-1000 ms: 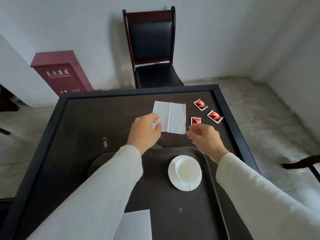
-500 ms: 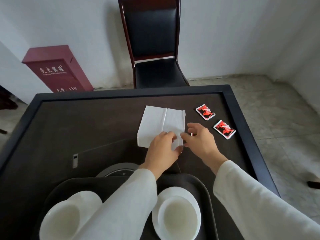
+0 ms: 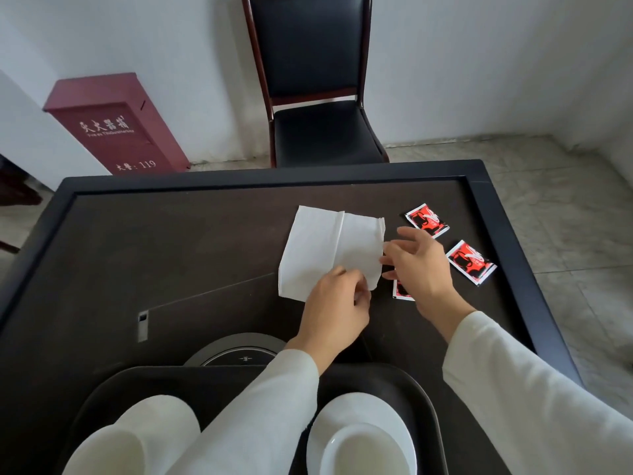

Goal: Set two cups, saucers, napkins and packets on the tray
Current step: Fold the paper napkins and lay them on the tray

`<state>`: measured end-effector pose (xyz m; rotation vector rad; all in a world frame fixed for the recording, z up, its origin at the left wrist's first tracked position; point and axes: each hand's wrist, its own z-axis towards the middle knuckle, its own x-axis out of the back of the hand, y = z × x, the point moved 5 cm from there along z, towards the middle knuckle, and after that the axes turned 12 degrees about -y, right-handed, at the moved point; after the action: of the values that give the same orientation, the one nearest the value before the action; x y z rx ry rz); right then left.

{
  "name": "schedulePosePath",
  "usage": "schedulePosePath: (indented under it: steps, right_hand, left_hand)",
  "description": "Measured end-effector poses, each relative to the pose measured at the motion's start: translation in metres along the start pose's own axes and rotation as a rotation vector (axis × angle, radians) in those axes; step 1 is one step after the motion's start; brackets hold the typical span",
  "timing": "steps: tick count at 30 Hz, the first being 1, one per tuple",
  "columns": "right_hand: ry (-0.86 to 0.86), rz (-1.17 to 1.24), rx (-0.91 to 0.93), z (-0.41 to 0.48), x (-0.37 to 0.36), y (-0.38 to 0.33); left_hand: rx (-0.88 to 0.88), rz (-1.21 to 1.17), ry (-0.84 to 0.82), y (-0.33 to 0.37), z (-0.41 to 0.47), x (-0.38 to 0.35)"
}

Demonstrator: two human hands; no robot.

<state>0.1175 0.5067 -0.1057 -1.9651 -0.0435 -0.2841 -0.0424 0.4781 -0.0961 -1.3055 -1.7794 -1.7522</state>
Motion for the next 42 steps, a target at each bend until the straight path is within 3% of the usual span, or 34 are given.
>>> schedulePosePath:
  steps: [10, 16, 20, 25, 33, 36, 42]
  right_hand:
    - [0.164, 0.042, 0.097, 0.0, -0.006, -0.011]
    - [0.098, 0.062, 0.039, -0.001, -0.026, -0.009]
    - [0.0, 0.025, 0.022, 0.0, -0.045, -0.007]
    - [-0.064, -0.061, 0.02, -0.002, -0.065, -0.001]
    - [-0.05, -0.101, -0.002, 0.004, -0.068, -0.003]
    - [-0.052, -0.109, -0.022, 0.005, -0.074, -0.005]
    - [-0.058, -0.117, -0.022, 0.004, -0.08, -0.008]
  left_hand:
    - [0.146, -0.64, 0.194, -0.023, -0.004, 0.036]
    - [0.186, -0.868, 0.32, -0.04, -0.016, 0.044]
    - [0.308, -1.119, 0.461, -0.051, -0.023, 0.045]
    - [0.479, -1.212, 0.616, -0.073, -0.034, 0.045]
    - [0.564, -0.981, 0.694, -0.089, -0.054, 0.046]
    - [0.494, -0.727, 0.64, -0.081, -0.053, 0.05]
    - [0.314, -0.104, 0.377, -0.055, -0.029, 0.05]
